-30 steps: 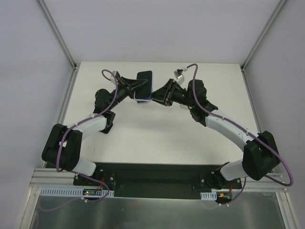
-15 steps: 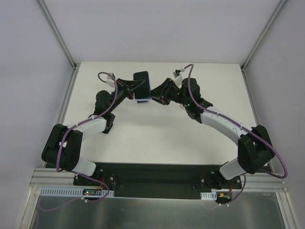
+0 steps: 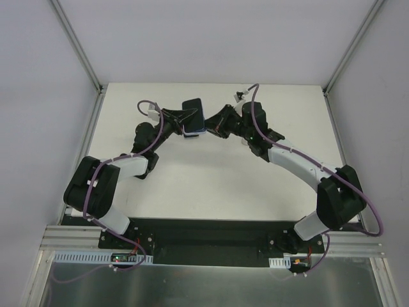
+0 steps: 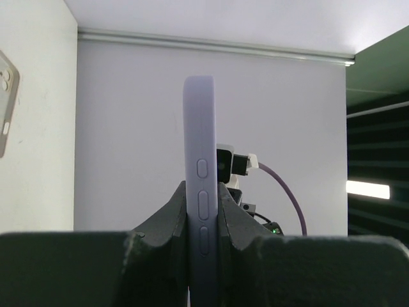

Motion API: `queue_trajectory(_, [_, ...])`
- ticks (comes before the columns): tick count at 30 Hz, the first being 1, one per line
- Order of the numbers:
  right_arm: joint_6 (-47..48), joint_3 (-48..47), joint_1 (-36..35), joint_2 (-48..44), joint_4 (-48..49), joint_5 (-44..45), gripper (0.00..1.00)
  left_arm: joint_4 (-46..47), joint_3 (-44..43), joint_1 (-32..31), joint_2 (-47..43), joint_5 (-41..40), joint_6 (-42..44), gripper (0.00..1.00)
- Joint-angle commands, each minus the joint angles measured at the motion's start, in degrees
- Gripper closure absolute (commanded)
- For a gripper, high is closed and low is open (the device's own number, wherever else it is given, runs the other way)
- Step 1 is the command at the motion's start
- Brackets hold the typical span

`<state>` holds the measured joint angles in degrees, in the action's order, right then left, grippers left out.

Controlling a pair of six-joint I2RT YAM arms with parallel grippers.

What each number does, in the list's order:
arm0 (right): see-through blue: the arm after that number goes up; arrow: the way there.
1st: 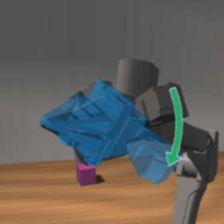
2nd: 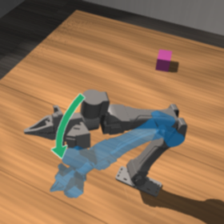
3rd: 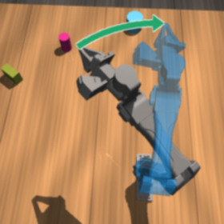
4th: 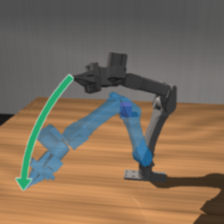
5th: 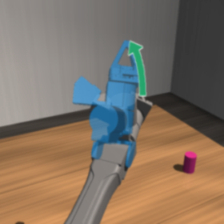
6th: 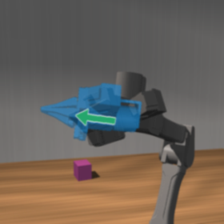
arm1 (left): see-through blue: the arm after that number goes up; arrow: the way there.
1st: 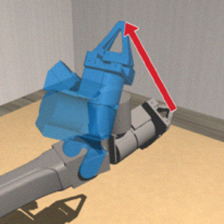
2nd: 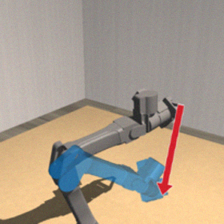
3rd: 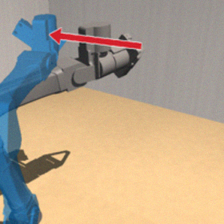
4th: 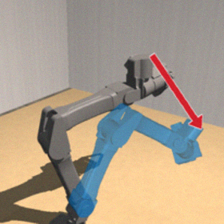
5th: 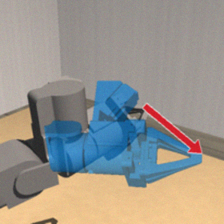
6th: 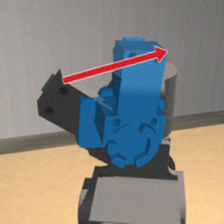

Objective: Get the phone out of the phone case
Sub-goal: Remove the phone case from the phone.

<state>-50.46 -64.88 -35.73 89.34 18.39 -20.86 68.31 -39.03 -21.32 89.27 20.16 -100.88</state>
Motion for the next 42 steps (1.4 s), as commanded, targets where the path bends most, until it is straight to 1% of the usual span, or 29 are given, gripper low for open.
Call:
queue_trajectory(1, [6.3,1.2,-0.8,-5.5,2.8,13.4,0.99,15.0,-1.8,-9.9,-0.4,26.7,3.1,1.00])
queue_trajectory(2, [7.4,1.7,-0.8,-6.7,-0.3,14.3,0.99,14.7,-2.0,-9.8,-0.3,27.1,3.4,0.87])
queue_trajectory(4, [10.9,3.3,-0.4,-10.3,-3.0,16.6,0.99,13.6,-2.0,-9.7,-0.3,27.6,3.9,0.70])
queue_trajectory(5, [12.0,3.7,-0.1,-11.6,-6.3,17.5,0.99,13.3,-1.9,-9.4,-0.4,27.7,4.5,0.55])
queue_trajectory(7, [17.0,4.1,0.0,-15.6,-10.0,20.4,0.99,12.0,-1.7,-9.1,-0.8,28.5,5.3,0.46])
queue_trajectory(8, [19.3,4.1,0.0,-16.7,-14.7,22.3,0.99,11.5,-1.1,-8.8,-1.0,28.8,6.1,0.43])
queue_trajectory(9, [21.1,4.1,0.1,-17.8,-16.8,23.1,0.99,10.1,-0.7,-8.7,-1.1,29.0,6.7,0.34])
queue_trajectory(10, [25.0,4.0,0.0,-19.8,-18.1,24.9,0.99,9.0,-0.2,-8.5,-1.9,29.4,7.2,0.31])
queue_trajectory(11, [26.9,3.8,0.0,-20.6,-23.1,25.6,0.99,8.0,1.1,-8.2,-2.3,29.6,8.6,0.27])
queue_trajectory(12, [28.6,3.7,0.0,-21.4,-25.1,26.2,0.99,6.9,1.9,-7.4,-2.7,29.7,9.4,0.23])
queue_trajectory(13, [32.1,3.5,-0.1,-22.4,-27.2,27.9,0.99,5.0,2.7,-6.9,-3.7,29.8,10.0,0.21])
queue_trajectory(14, [33.6,3.4,-0.4,-22.9,-31.2,29.0,0.99,3.9,4.2,-6.2,-4.5,30.4,11.3,0.20])
queue_trajectory(17, [38.8,3.8,-1.9,-23.8,-36.6,32.5,0.99,-1.0,6.6,-2.9,-7.5,31.4,14.0,0.18])
queue_trajectory(18, [40.2,3.5,-3.5,-23.6,-37.9,33.5,0.99,-3.3,6.7,-2.2,-8.5,31.9,15.3,0.18])
queue_trajectory(19, [41.2,3.3,-4.6,-22.3,-39.4,36.0,0.99,-6.1,6.6,-0.5,-10.7,32.1,18.7,0.18])
queue_trajectory(20, [43.1,2.8,-5.7,-21.3,-42.1,37.2,0.99,-13.5,6.0,0.1,-11.9,32.1,20.6,0.18])
queue_trajectory(21, [43.8,2.3,-8.1,-20.1,-43.3,38.0,0.99,-17.7,5.3,0.7,-13.1,31.6,23.1,0.18])
queue_trajectory(22, [44.1,2.0,-9.6,-17.3,-44.2,40.5,0.99,-23.9,4.1,1.0,-15.4,31.2,29.4,0.18])
queue_trajectory(23, [44.3,1.5,-10.8,-15.5,-46.3,41.9,0.99,-36.4,0.7,1.0,-16.3,30.1,33.1,0.18])
queue_trajectory(24, [43.8,0.5,-13.0,-13.8,-47.1,43.2,0.99,-43.6,-1.5,1.0,-17.8,27.5,36.9,0.18])
queue_trajectory(25, [43.3,-0.2,-14.1,-10.3,-48.7,45.9,0.99,-48.9,-3.3,1.0,-18.3,25.6,42.9,0.18])
queue_trajectory(26, [43.3,-0.4,-15.2,-8.8,-48.9,46.9,0.99,-53.3,-6.4,1.0,-18.6,23.8,45.1,0.18])
queue_trajectory(27, [42.8,-0.9,-17.2,-7.4,-49.0,47.8,0.99,-60.8,-7.6,1.0,-18.8,21.1,46.9,0.18])
queue_trajectory(28, [42.7,-1.2,-17.8,-5.1,-48.9,48.9,0.99,-62.8,-8.7,1.0,-18.8,20.3,49.0,0.18])
queue_trajectory(30, [41.8,-1.9,-19.5,-3.0,-49.1,50.0,0.99,-65.9,-9.7,1.4,-18.3,19.2,49.3,0.18])
queue_trajectory(36, [39.7,-1.5,-22.3,1.9,-47.8,53.0,0.99,-67.1,-5.7,3.6,-16.2,17.5,44.9,0.20])
queue_trajectory(42, [37.9,2.2,-23.6,3.0,-43.9,53.9,0.99,-67.2,-5.5,4.2,-12.6,20.1,45.5,0.20])
